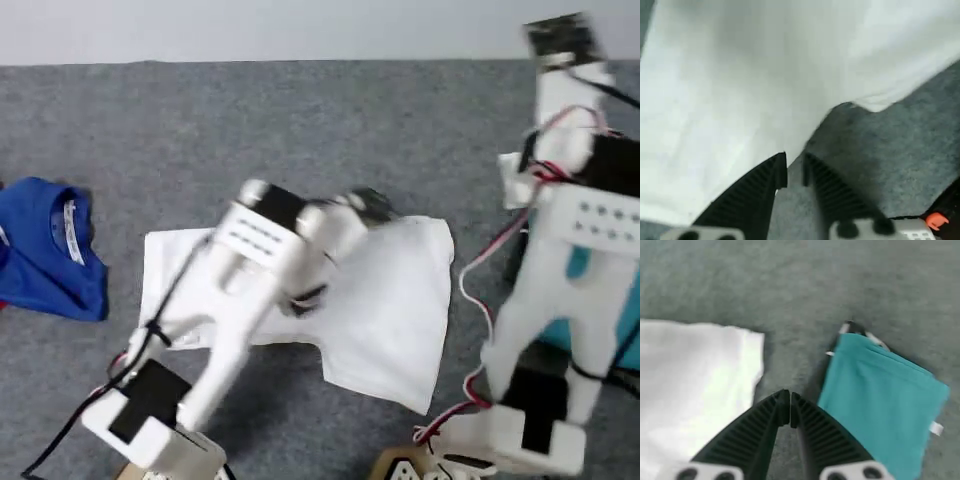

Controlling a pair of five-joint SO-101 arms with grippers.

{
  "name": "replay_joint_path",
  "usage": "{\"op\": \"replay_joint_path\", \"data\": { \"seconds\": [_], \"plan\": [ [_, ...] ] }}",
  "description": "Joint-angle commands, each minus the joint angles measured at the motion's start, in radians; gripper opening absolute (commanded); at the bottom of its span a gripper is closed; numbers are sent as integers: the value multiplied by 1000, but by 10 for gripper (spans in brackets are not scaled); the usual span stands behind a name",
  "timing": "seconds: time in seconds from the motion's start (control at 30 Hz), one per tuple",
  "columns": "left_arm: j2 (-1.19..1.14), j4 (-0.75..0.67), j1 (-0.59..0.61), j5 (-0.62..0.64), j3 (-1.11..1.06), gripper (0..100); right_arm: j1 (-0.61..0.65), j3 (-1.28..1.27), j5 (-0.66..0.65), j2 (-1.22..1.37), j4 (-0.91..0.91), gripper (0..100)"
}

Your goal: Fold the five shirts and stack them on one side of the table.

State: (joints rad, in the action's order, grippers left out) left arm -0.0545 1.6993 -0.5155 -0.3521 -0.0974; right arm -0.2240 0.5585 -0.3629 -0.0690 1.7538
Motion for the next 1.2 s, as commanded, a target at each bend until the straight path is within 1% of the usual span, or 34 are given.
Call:
{"op": "replay_joint_path", "data": {
  "seconds": [0.0, 0.1, 0.17, 0.23, 0.3, 0.4, 0.47, 0.67, 0.93, 1.03, 1.17],
  "plan": [
    [48, -41, -138, -11, 2, 160, -62, 57, 32, -124, 41, 12],
    [46, -72, -222, -15, 1, 164, -68, 55, 37, -196, 41, 17],
    [44, -95, -270, -15, -1, 175, -68, 54, 37, -228, 42, 48],
    [20, -109, -313, -15, 1, 210, -68, 32, 37, -265, 42, 89],
    [-26, -110, -345, -15, 5, 231, -68, 2, 37, -298, 42, 113],
    [-100, -110, -381, -17, 7, 235, -68, -51, 37, -364, 42, 113],
    [-137, -117, -394, -18, 10, 235, -68, -94, 37, -404, 41, 113],
    [-204, -212, -411, -17, 30, 235, -68, -226, 37, -501, 41, 113],
    [-327, -301, -411, -17, 30, 235, -68, -245, 32, -547, 41, 113],
    [-388, -308, -410, -15, 39, 235, -68, -245, 32, -544, 41, 113],
    [-446, -270, -402, -9, 114, 210, -68, -245, 35, -539, 39, 113]
  ]
}}
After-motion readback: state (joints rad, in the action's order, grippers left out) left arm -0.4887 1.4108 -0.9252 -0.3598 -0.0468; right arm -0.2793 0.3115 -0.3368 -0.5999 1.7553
